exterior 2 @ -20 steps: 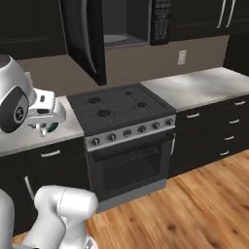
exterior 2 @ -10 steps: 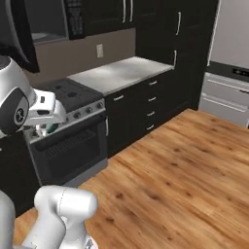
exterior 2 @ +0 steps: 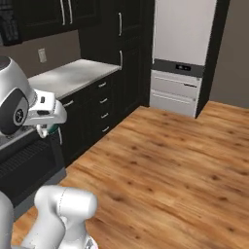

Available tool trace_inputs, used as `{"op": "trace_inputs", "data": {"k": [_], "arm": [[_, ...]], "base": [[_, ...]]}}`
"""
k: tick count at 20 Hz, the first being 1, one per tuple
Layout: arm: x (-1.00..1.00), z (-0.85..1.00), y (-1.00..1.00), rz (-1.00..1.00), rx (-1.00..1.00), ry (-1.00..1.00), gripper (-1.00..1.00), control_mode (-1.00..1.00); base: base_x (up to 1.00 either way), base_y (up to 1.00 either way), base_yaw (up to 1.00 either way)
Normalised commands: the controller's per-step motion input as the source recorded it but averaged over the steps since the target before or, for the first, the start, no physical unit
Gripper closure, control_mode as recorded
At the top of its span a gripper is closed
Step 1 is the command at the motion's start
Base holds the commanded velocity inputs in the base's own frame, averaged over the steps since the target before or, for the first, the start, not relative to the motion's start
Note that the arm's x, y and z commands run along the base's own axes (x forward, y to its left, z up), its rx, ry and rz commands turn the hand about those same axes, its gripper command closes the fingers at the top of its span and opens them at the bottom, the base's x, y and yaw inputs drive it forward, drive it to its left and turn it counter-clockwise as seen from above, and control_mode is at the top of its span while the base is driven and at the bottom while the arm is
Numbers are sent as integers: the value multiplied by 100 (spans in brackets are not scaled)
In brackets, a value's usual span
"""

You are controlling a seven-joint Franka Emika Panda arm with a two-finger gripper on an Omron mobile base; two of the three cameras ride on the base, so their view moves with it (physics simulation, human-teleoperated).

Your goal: Pick the mug from the counter and place it inside the microwave. Then close the microwave.

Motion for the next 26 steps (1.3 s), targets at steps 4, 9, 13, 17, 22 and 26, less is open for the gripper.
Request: {"op": "trace_inputs", "data": {"k": [4,9,13,17,22,26], "arm": [[0,0,0,0,0,0,100,100],[0,0,0,0,0,0,100,100],[0,0,0,0,0,0,100,100],[0,0,0,0,0,0,100,100],[0,0,0,0,0,0,100,100],[0,0,0,0,0,0,100,100]], "base": [[100,-14,-6],[86,-21,1],[37,-13,21],[26,-8,43],[37,-10,54],[50,-21,57]]}}
